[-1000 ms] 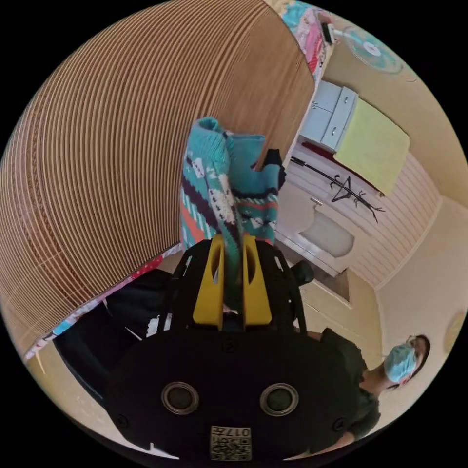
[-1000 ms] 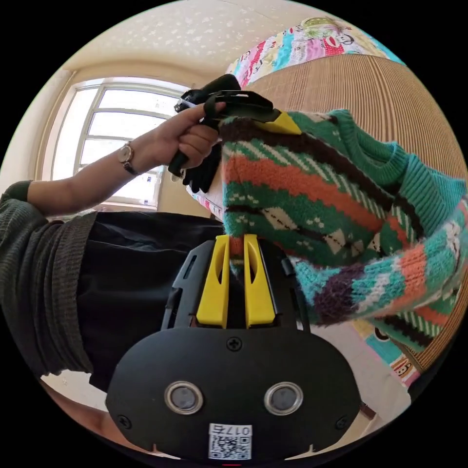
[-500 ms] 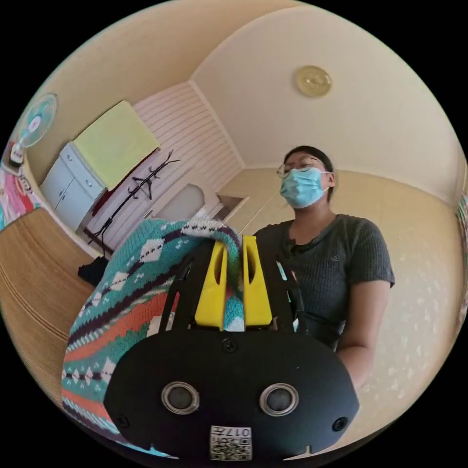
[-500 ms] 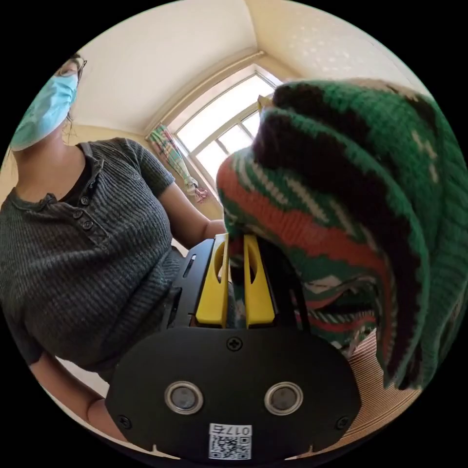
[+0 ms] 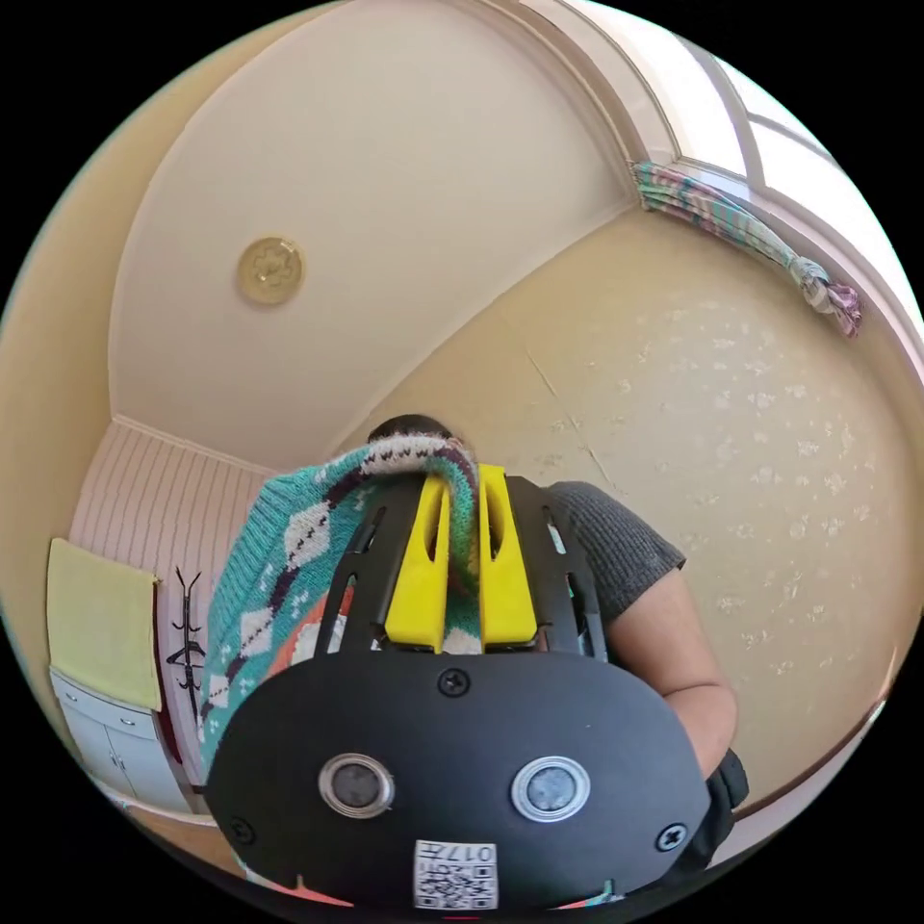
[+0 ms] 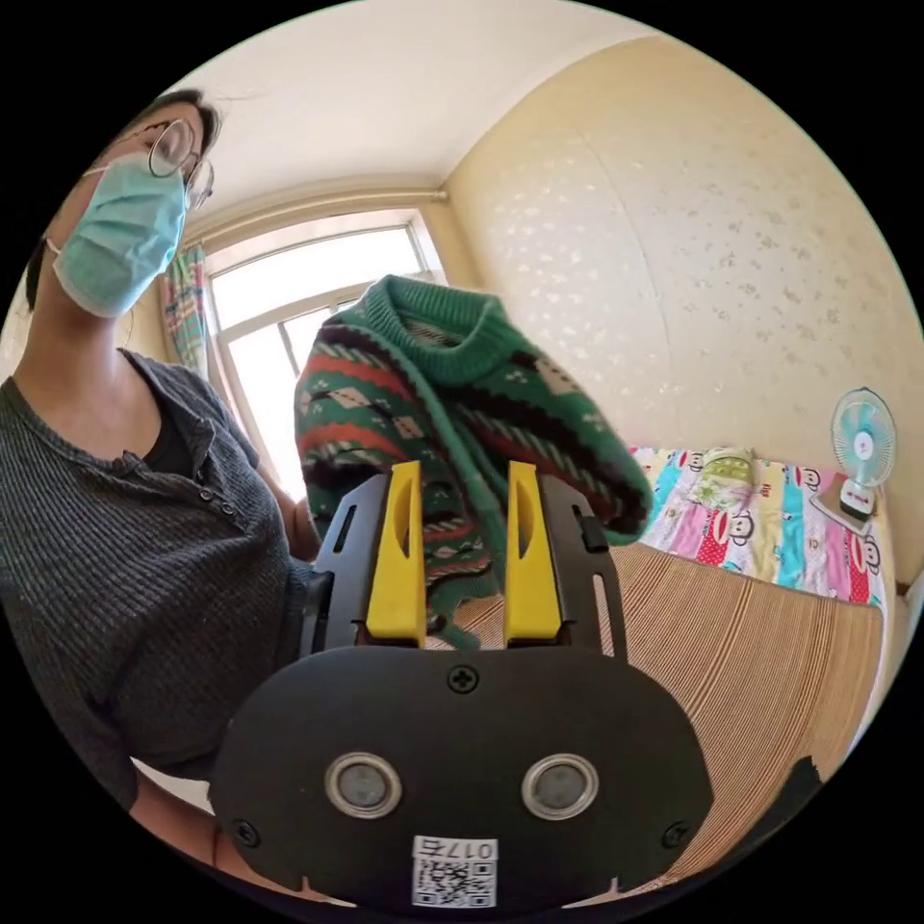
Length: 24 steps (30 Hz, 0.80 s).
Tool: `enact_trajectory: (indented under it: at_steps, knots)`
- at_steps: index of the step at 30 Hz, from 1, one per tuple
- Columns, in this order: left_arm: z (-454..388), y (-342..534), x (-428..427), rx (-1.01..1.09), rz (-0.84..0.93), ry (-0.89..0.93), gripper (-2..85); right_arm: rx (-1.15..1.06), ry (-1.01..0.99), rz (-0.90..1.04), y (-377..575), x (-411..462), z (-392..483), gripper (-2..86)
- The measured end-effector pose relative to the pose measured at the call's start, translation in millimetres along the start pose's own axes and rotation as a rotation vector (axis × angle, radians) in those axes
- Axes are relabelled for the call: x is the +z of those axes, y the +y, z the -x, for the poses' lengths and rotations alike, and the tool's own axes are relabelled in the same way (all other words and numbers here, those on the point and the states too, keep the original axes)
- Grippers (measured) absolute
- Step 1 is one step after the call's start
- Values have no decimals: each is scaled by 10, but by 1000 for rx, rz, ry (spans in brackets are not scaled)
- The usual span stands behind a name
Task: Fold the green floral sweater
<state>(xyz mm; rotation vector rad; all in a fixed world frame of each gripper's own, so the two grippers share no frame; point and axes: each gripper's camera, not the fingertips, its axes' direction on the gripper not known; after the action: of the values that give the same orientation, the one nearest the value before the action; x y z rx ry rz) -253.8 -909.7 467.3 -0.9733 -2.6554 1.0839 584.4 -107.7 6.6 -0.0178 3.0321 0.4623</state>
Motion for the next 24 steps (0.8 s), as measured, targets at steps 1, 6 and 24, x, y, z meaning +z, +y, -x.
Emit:
enact_trajectory:
  at_steps: [1, 6, 24]
  knots:
    - [-95, -44, 48, 11, -9, 17, 53, 31, 62, -37, 58, -47, 32, 152]
    - [-368, 1, 183, 9, -63, 77, 53, 182, 318, 150, 290, 353, -63, 212]
    - [-1198, -104, 96, -153, 29, -270, 56, 248, 546, -35, -605, 428, 438, 33]
